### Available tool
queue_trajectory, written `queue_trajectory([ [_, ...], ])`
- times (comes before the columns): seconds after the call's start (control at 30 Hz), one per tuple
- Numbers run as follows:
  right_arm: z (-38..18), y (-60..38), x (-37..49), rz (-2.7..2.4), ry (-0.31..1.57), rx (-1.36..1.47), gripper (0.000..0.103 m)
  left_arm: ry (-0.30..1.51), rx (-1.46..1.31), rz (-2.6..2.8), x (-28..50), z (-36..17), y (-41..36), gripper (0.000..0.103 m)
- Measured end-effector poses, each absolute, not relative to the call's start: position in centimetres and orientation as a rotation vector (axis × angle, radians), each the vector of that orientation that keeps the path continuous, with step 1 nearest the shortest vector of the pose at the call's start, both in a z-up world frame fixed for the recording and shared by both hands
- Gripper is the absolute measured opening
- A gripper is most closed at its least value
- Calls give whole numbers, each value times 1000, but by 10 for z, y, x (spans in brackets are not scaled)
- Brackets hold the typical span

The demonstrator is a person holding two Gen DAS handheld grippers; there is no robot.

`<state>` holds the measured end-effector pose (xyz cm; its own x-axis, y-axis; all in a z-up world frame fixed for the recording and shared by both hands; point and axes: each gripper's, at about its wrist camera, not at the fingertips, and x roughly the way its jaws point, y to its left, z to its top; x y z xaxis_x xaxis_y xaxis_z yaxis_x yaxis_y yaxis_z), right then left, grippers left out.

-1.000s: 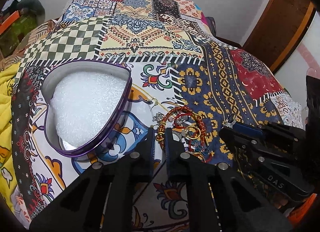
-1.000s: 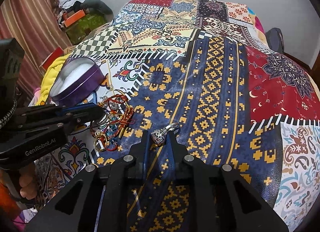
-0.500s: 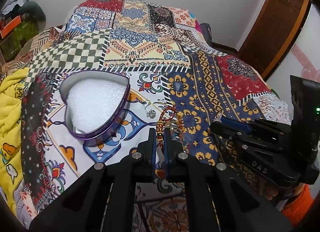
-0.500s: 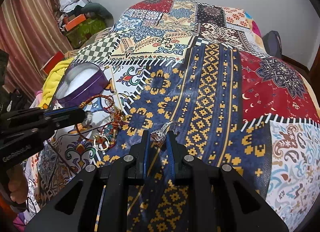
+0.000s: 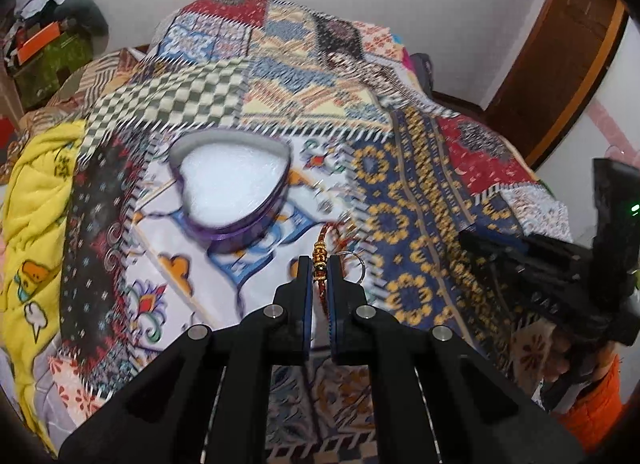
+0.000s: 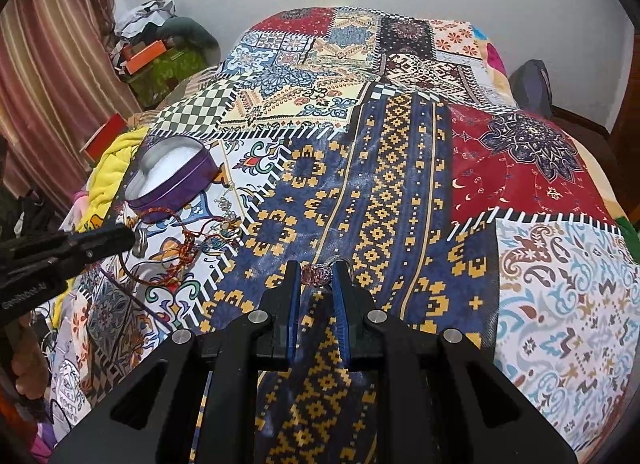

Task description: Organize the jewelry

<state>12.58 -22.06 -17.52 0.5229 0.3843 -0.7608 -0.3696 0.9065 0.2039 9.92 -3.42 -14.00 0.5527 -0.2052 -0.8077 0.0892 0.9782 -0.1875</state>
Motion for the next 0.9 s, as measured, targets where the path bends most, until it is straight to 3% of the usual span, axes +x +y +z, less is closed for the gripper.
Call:
queue_trajectory([
  [0.3,-174,-217,122,451,914,13,14,1036,-133,-113,85,-154,-12,6],
  [0.5,-174,-219,121,443,916,6,14,1041,-140,-113,84,-156,-10,28],
  [0.6,-175,-222,121,436,918,8,14,1051,-157,-119,90,-159,-12,28],
  [0.67,-175,-223,122,432,919,10,14,1051,-157,-123,93,-164,-15,28],
  [0.73,-175,-223,122,429,921,11,14,1052,-134,-112,95,-168,-20,18],
  [0.77,-175,-224,121,429,922,10,14,1048,-112,-103,96,-170,-22,6],
  [0.9,-172,-224,120,428,916,6,14,1023,-111,-118,93,-164,-23,5],
])
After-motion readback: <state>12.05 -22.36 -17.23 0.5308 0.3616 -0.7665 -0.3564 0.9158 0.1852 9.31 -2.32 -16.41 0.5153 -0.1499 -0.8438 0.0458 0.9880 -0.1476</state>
